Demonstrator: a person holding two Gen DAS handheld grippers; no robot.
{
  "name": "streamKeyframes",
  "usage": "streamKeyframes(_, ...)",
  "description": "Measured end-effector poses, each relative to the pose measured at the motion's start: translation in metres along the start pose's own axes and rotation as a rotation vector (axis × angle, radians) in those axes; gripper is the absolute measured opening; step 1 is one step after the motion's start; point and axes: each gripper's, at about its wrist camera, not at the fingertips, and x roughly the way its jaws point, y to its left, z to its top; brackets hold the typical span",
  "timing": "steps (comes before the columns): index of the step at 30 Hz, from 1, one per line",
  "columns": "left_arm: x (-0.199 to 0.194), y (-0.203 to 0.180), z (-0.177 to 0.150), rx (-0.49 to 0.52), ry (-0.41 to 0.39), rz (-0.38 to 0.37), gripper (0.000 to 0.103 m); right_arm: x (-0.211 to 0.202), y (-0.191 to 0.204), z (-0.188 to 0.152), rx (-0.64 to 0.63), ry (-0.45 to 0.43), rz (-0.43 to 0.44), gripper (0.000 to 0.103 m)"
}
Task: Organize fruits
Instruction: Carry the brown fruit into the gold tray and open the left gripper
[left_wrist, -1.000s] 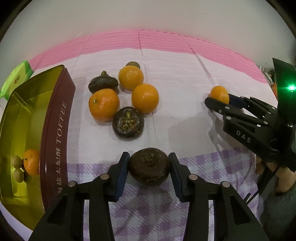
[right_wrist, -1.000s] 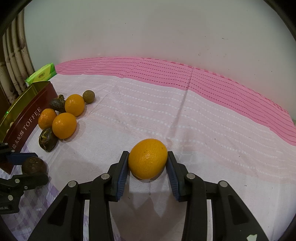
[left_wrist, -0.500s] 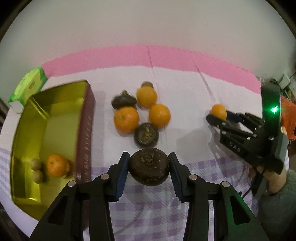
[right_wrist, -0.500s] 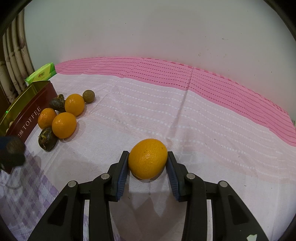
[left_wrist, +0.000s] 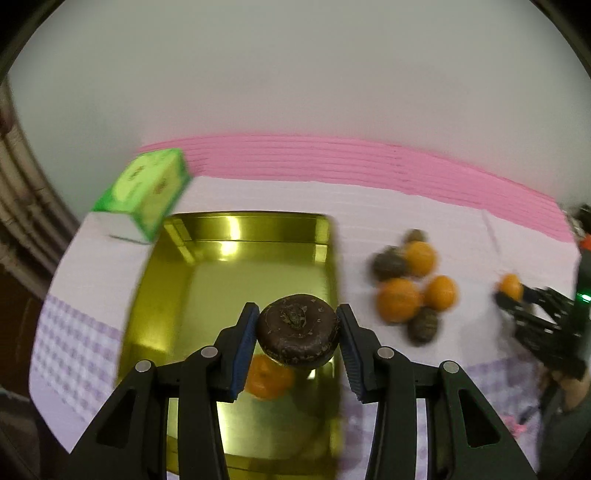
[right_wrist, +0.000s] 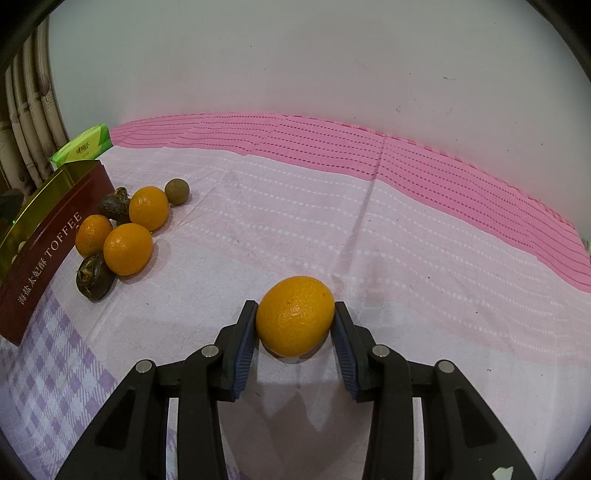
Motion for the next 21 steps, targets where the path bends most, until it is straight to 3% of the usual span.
streamKeyframes(8, 0.035, 0.056, 0.004, -0.073, 0.061, 0.087, 0.044, 0.001, 0.000, 0.000, -0.004, 0.001, -0.002, 0.037)
streamKeyframes(21, 0.066, 0.069, -0.006, -0.074, 0.148, 0.103, 0.044, 0.000, 0.000, 0.000, -0.004, 0.001, -0.003, 0.037)
